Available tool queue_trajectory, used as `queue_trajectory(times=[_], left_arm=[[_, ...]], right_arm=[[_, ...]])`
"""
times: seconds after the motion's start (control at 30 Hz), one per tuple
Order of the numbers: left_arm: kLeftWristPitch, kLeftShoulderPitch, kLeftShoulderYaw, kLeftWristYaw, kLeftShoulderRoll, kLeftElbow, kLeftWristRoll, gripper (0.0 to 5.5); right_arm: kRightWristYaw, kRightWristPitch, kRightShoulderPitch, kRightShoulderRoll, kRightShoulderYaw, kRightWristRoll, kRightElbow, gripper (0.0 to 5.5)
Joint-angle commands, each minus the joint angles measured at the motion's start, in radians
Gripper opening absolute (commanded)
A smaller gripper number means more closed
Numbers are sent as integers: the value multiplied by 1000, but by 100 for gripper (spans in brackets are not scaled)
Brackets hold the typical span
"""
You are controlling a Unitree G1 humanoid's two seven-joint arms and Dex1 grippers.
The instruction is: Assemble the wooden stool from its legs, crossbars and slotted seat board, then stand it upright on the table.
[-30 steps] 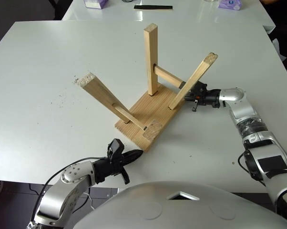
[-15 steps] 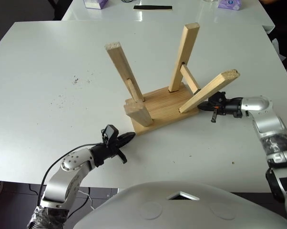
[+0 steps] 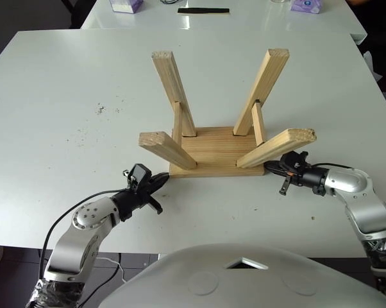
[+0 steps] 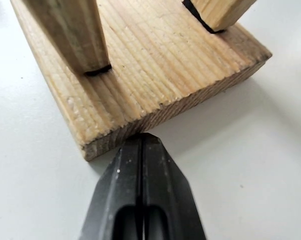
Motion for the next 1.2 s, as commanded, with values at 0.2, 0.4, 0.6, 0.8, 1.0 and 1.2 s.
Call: queue_trajectory(times=[0.2,0.4,0.6,0.8,1.0,1.2], left_arm=[[28,-11,30,-55,41,61,-11,2],[6,-12,26,-73,48,90,11,2],[-15,-47,14,-86,54,123,27,2],[-23,-86,-14,-90,48,137,40,2],[-18,-94,-38,-106,42,95,26,2],[-6,-80,-28,-124,53,33,-3,2]], right_arm=[[47,-33,7,-43,-1,31,25,0],[73,-43,6,-83,-23,40,39,0],[88,-43,-15,-84,-12,45,38,0],[94,-40,-22,-71,16,53,13,0],[107,-31,-13,-63,48,62,-23,0],[113,-29,-24,-59,51,73,-29,0]])
